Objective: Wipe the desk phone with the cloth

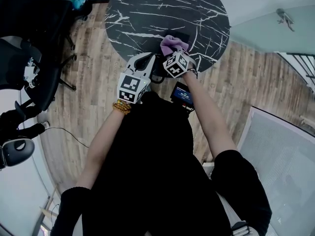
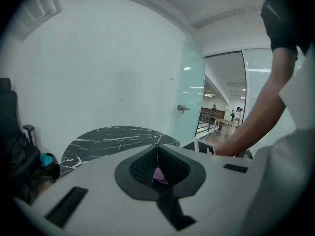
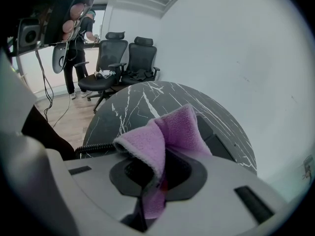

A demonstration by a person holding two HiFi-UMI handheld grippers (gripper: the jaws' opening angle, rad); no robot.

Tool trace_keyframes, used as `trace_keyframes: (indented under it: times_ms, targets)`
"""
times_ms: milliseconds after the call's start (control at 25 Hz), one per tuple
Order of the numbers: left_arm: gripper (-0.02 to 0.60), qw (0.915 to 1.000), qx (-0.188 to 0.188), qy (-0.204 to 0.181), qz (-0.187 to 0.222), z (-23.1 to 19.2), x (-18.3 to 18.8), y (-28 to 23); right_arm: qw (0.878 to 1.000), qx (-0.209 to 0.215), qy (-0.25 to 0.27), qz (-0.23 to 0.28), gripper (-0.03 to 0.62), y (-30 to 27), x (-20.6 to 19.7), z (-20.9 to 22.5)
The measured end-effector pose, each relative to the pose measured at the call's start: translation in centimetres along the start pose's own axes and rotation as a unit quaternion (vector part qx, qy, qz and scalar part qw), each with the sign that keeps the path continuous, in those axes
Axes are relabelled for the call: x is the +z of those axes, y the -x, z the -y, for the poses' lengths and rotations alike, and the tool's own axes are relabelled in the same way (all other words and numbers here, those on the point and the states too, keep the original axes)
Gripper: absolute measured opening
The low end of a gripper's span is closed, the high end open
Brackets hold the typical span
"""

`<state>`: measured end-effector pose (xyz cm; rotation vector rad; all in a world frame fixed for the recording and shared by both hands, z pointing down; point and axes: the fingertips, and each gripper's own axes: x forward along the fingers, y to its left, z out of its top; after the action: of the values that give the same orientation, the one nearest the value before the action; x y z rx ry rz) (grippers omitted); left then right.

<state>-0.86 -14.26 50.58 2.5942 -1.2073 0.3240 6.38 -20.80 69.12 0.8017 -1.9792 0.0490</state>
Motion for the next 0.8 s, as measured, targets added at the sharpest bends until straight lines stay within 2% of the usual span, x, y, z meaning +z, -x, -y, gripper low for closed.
trace_keyframes:
  times_ms: [800]
  targets:
    - [0.015,0.9999,-0.009,0.004,-0.006,0.6,-0.3,0.4,0.998,0.053,0.001,-0.017,0.058,0.1,-0.8,-3.3]
